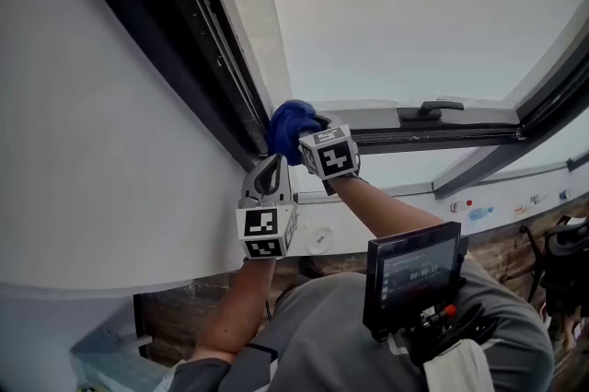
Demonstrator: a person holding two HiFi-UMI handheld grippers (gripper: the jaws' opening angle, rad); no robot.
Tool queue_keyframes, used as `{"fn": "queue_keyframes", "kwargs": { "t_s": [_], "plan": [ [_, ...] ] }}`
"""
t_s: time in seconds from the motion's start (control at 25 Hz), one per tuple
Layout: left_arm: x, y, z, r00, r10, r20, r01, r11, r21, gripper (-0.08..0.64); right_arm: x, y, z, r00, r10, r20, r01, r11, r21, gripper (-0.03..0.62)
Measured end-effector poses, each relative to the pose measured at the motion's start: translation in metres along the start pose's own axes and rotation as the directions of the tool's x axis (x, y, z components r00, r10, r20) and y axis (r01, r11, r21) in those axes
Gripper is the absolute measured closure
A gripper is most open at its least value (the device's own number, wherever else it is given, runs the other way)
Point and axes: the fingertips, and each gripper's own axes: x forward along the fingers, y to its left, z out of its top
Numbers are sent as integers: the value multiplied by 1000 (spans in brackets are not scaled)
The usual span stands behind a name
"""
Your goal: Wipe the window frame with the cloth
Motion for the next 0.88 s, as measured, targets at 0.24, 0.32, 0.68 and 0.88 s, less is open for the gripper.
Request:
{"fn": "queue_keyframes", "kwargs": {
  "t_s": [0.24,0.32,0.68,0.88],
  "plan": [
    [26,-28,2,1000,-3,-11,3,1000,-27,551,-25,-55,-18,999,-39,-35,39,999,6,497],
    [36,-42,5,1000,-15,-13,15,999,-37,551,-35,-70,-24,999,-42,-35,42,999,7,495],
    [74,-102,10,997,-78,-28,78,997,-10,551,-82,-157,-42,990,-142,-24,143,986,81,495],
    [90,-126,17,992,-123,-28,123,992,14,551,-101,-176,-44,984,-177,-28,179,982,66,495]
  ]
}}
